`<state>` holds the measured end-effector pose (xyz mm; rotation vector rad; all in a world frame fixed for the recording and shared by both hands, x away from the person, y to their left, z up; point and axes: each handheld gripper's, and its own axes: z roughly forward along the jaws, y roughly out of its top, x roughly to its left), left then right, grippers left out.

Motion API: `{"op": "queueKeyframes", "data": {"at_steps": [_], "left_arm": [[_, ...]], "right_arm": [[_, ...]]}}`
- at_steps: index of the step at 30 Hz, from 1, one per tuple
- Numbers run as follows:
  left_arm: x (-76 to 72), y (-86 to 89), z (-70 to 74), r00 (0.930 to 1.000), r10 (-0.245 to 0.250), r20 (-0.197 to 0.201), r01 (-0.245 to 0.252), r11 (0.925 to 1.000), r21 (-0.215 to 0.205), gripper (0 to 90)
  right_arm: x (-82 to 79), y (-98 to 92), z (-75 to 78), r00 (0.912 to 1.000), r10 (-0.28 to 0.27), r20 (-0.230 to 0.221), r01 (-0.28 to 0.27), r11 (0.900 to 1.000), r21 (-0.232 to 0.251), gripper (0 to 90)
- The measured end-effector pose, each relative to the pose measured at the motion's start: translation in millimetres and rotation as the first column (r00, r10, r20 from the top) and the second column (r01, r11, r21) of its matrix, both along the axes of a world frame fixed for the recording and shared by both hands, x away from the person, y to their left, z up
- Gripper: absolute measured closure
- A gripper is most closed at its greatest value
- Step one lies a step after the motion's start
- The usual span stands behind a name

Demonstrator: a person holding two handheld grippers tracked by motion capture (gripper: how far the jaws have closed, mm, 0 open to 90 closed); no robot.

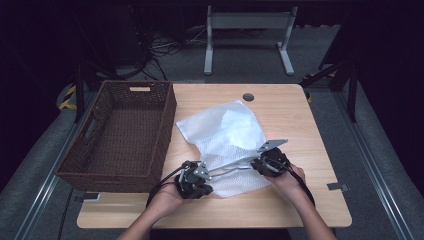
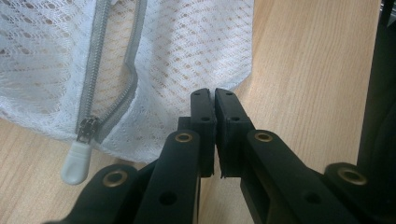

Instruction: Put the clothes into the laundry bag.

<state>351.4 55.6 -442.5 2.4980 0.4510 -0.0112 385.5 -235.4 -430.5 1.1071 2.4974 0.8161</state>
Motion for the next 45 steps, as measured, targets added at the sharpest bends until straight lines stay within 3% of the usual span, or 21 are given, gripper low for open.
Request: {"op": "queueKeyframes", "data": {"at_steps": [5, 7, 10, 11, 12, 15, 19, 28, 31, 36, 38, 41, 42, 45], "left_arm": [[0.0, -0.8, 0.6, 1.0000, -0.003, 0.005, 0.003, 1.0000, -0.002, 87.1], [-0.3, -1.4, 0.7, 1.0000, -0.003, 0.007, 0.003, 1.0000, -0.002, 87.1], [-0.5, -1.6, 0.6, 1.0000, -0.004, 0.004, 0.004, 1.0000, 0.001, 87.1], [-0.3, -1.5, 0.4, 1.0000, -0.005, 0.003, 0.005, 1.0000, -0.001, 87.1], [0.1, -1.2, 0.1, 1.0000, -0.004, 0.004, 0.004, 1.0000, -0.002, 87.1], [0.1, -0.9, -0.1, 1.0000, -0.002, 0.003, 0.002, 1.0000, 0.001, 87.1], [0.1, -2.7, -0.7, 0.9999, -0.012, 0.001, 0.012, 0.9999, 0.010, 87.2], [-1.6, -6.3, -3.2, 0.9994, -0.033, -0.006, 0.033, 0.9992, 0.022, 87.3], [-2.0, -6.9, -3.3, 0.9993, -0.036, -0.004, 0.036, 0.9991, 0.023, 87.2], [-2.0, -7.1, -4.2, 0.9992, -0.039, -0.007, 0.040, 0.9988, 0.030, 87.2], [-1.9, -7.4, -4.7, 0.9989, -0.047, -0.008, 0.048, 0.9984, 0.031, 87.2], [-4.0, -8.1, -5.1, 0.9986, -0.051, -0.015, 0.052, 0.9978, 0.042, 87.3], [-4.6, -8.0, -5.4, 0.9981, -0.058, -0.020, 0.059, 0.9972, 0.045, 87.3], [-5.0, -7.4, -6.2, 0.9975, -0.066, -0.026, 0.067, 0.9967, 0.046, 87.3]], "right_arm": [[-6.0, -19.2, -6.4, 0.9980, -0.046, -0.043, 0.047, 0.999, 0.018, 68.7], [-2.9, -20.0, -9.3, 0.9982, -0.039, -0.045, 0.041, 0.998, 0.048, 67.7], [2.8, -18.2, -11.9, 0.9978, -0.058, -0.033, 0.059, 0.997, 0.044, 66.7], [4.9, -17.5, -12.8, 0.9976, -0.060, -0.035, 0.062, 0.997, 0.047, 68.4], [10.0, -14.5, -16.4, 0.9972, -0.058, -0.048, 0.060, 0.997, 0.042, 80.3], [11.9, -11.8, -16.8, 0.9978, -0.049, -0.044, 0.051, 0.998, 0.045, 88.0], [11.7, 2.7, -10.3, 0.9998, -0.017, -0.007, 0.018, 0.995, 0.102, 88.8], [25.3, 35.7, -17.4, 0.9976, -0.012, 0.069, 0.005, 0.996, 0.095, 88.7], [24.1, 44.6, -15.6, 0.9971, 0.000, 0.076, -0.008, 0.994, 0.107, 88.5], [14.2, 57.3, -11.4, 0.9931, 0.090, 0.074, -0.099, 0.987, 0.123, 88.5], [14.4, 62.7, -12.6, 0.9925, 0.099, 0.072, -0.108, 0.986, 0.129, 88.5], [17.0, 67.7, -14.1, 0.9920, 0.101, 0.076, -0.110, 0.987, 0.121, 88.5], [23.3, 73.5, -17.0, 0.9914, 0.088, 0.097, -0.097, 0.991, 0.091, 88.5], [30.7, 76.4, -19.4, 0.9922, 0.064, 0.107, -0.072, 0.995, 0.074, 88.6]]}}
